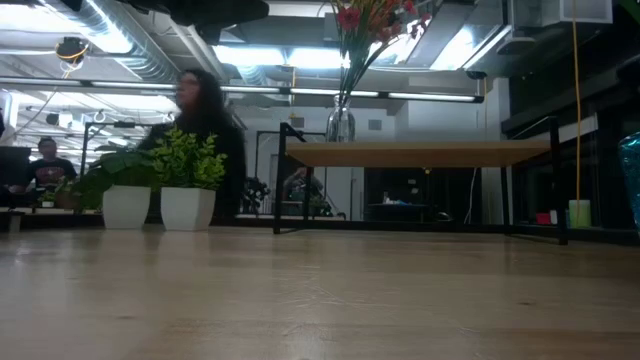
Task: Pick and place flowers into a vace then onto a shelf
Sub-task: Put the blue vase on the shelf
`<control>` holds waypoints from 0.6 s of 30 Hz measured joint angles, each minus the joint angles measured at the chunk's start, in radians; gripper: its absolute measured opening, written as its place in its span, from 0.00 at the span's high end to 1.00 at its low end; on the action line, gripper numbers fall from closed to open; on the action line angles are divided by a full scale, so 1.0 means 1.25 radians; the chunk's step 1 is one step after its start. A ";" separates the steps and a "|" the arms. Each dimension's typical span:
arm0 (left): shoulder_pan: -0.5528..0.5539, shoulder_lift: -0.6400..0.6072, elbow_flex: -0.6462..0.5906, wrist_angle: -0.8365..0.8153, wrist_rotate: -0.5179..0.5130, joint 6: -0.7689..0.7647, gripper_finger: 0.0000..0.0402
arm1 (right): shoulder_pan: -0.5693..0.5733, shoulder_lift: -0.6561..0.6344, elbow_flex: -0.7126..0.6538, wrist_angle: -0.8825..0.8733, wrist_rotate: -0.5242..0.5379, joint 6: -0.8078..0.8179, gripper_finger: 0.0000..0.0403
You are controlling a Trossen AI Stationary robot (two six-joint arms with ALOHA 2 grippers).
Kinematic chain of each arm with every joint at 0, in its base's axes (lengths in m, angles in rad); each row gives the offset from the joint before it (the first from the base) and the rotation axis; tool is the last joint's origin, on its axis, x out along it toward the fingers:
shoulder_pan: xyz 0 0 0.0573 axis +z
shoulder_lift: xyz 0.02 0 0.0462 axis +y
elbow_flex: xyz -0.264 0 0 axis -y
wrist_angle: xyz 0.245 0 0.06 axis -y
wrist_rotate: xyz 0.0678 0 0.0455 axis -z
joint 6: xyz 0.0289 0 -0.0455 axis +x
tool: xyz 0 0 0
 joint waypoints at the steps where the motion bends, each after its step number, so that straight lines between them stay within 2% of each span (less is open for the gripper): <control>1: 0.000 0.000 0.000 0.000 0.000 0.000 0.99 | 0.000 0.000 0.000 0.009 0.000 -0.010 0.82; 5: 0.000 0.000 0.001 0.000 0.001 -0.002 1.00 | 0.000 0.000 0.000 0.033 0.006 -0.041 0.72; 12: 0.000 0.000 0.001 0.000 0.001 -0.022 0.99 | 0.000 0.000 -0.037 0.074 0.006 -0.004 0.54; 15: 0.000 0.000 0.001 0.000 0.001 -0.022 1.00 | 0.000 0.000 -0.076 0.174 0.006 -0.035 0.48; 18: 0.000 0.000 0.001 0.000 0.001 -0.022 0.99 | 0.000 0.000 -0.122 0.311 0.006 -0.120 0.43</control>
